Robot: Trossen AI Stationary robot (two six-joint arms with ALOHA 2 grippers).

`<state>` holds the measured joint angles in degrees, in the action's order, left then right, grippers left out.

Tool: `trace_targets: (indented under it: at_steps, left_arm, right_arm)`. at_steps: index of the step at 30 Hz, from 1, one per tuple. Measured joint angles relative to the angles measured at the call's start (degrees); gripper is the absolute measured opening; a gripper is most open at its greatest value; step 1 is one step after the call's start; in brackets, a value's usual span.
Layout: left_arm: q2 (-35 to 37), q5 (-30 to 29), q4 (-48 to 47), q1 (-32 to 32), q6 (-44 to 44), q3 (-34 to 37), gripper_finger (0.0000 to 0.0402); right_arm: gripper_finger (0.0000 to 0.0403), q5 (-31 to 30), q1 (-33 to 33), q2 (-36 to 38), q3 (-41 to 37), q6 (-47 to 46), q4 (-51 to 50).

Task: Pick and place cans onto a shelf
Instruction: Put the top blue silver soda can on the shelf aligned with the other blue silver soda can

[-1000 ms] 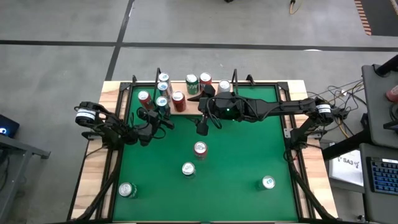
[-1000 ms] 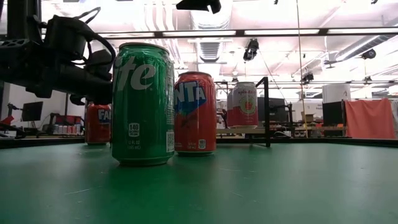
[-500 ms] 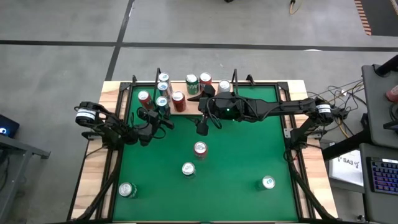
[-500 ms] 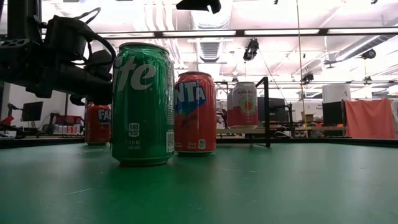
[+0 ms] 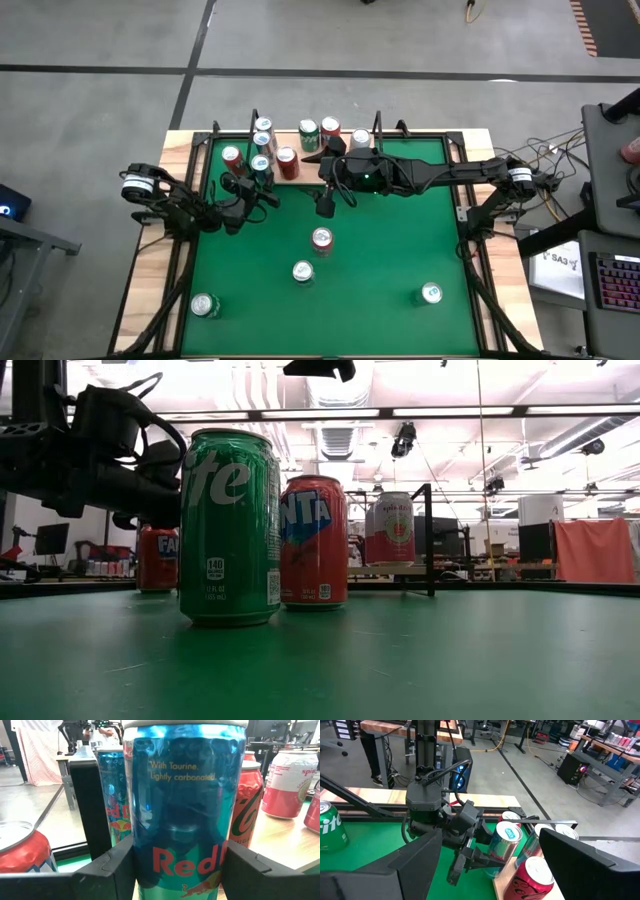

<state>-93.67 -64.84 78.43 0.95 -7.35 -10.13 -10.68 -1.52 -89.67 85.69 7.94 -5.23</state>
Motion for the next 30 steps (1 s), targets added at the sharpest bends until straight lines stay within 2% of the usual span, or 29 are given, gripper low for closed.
trace_targets:
  at_steps: [30]
  left_arm:
    - [-0.07,-0.04,-0.64,0.92,2.65,-0.68,0.0202]
  right_arm:
    - [0.0327,0.02,0.0,0.0,-0.42,0.2,-0.02]
